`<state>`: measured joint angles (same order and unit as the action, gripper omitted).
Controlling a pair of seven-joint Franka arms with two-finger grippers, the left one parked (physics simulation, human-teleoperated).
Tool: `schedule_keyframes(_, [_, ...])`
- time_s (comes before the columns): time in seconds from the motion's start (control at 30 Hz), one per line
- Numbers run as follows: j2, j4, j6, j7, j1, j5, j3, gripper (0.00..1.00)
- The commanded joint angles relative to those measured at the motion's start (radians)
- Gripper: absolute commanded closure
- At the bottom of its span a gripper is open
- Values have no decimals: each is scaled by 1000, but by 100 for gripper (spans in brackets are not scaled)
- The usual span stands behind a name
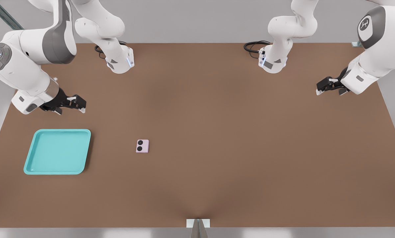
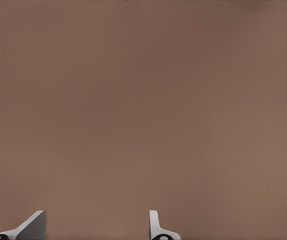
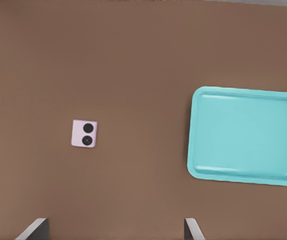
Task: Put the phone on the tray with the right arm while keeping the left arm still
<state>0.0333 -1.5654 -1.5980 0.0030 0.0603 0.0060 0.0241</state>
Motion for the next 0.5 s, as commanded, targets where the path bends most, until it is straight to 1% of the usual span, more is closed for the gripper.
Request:
schedule_keyframes(0.0, [0, -1, -16, 11, -36, -1, 2, 0])
schedule_keyframes(0.07, [30, 5, -31, 21, -19, -6, 11, 0])
schedule_keyframes(0.1, [80, 13, -62, 35, -10, -7, 37, 0])
schedule_keyframes(0.17, [184, -1, -219, 52, 32, -9, 51, 0])
schedule_keyframes(0.23, [283, -45, -367, 175, 73, -9, 53, 0])
schedule_keyframes(0.3, [346, -128, -526, 281, 139, -58, 53, 0])
schedule_keyframes(0.37, [442, -131, -631, 433, 193, -73, 54, 0])
schedule_keyframes(0.43, [474, -206, -749, 477, 194, -72, 54, 0])
schedule_keyframes(0.47, [491, -209, -758, 499, 200, -72, 54, 0])
